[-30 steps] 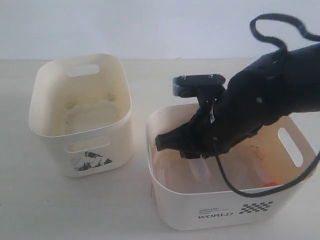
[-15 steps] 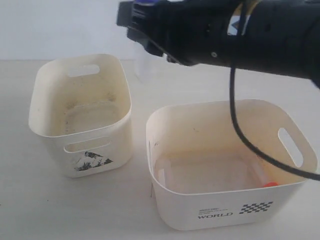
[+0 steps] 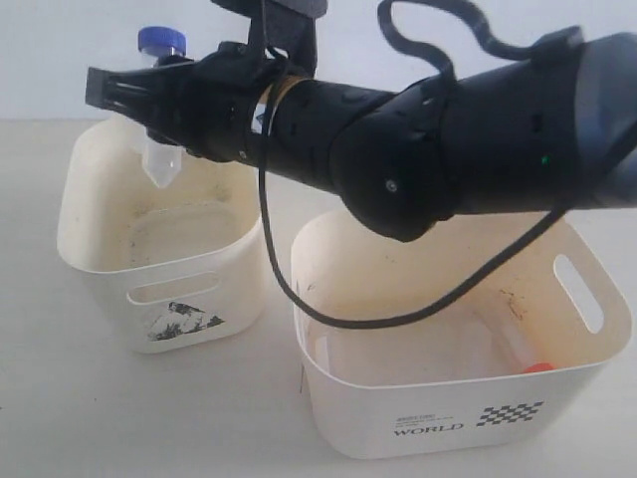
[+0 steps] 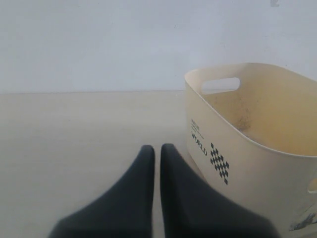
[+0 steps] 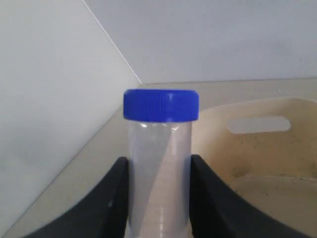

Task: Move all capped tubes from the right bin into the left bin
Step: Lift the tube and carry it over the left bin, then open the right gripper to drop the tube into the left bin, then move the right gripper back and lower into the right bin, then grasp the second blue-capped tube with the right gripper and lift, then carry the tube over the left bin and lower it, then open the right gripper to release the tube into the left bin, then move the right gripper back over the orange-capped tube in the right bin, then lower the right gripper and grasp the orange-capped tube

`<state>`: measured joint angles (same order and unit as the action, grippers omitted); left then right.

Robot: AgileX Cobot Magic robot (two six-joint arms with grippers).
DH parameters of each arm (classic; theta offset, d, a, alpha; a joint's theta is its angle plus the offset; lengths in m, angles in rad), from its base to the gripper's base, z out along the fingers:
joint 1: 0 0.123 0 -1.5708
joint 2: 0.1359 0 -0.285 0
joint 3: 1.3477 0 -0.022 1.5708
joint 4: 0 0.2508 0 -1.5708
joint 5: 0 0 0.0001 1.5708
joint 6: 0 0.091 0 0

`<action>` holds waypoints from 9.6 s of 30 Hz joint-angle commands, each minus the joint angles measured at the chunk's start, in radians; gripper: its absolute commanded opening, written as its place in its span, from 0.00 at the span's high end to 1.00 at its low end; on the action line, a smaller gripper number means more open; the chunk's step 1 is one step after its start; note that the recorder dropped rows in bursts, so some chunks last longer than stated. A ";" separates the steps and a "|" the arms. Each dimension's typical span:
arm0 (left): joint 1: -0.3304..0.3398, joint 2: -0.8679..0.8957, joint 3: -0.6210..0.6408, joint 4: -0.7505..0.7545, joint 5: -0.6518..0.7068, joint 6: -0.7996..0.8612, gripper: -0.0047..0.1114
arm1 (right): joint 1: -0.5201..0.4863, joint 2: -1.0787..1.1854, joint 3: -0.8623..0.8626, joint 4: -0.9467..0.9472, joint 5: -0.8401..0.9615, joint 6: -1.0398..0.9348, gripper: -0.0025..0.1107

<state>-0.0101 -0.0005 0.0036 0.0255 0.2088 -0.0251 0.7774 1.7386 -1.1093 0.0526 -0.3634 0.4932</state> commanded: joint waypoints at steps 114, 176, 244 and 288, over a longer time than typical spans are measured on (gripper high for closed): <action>0.000 0.000 -0.004 -0.006 -0.006 -0.010 0.92 | -0.180 0.207 -0.007 -0.352 1.356 0.054 0.73; 0.000 0.000 -0.004 -0.006 -0.006 -0.010 0.92 | -0.001 0.038 -0.144 -0.002 0.303 -0.092 0.98; 0.000 0.000 -0.004 -0.006 -0.006 -0.010 0.92 | -0.143 -0.331 0.051 -0.116 1.223 -0.200 0.38; 0.000 0.000 -0.004 -0.006 -0.006 -0.010 0.92 | -0.366 0.034 0.193 0.888 0.932 -0.996 0.38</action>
<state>-0.0101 -0.0005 0.0036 0.0255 0.2088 -0.0251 0.3990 1.7518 -0.9191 0.9382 0.5907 -0.4939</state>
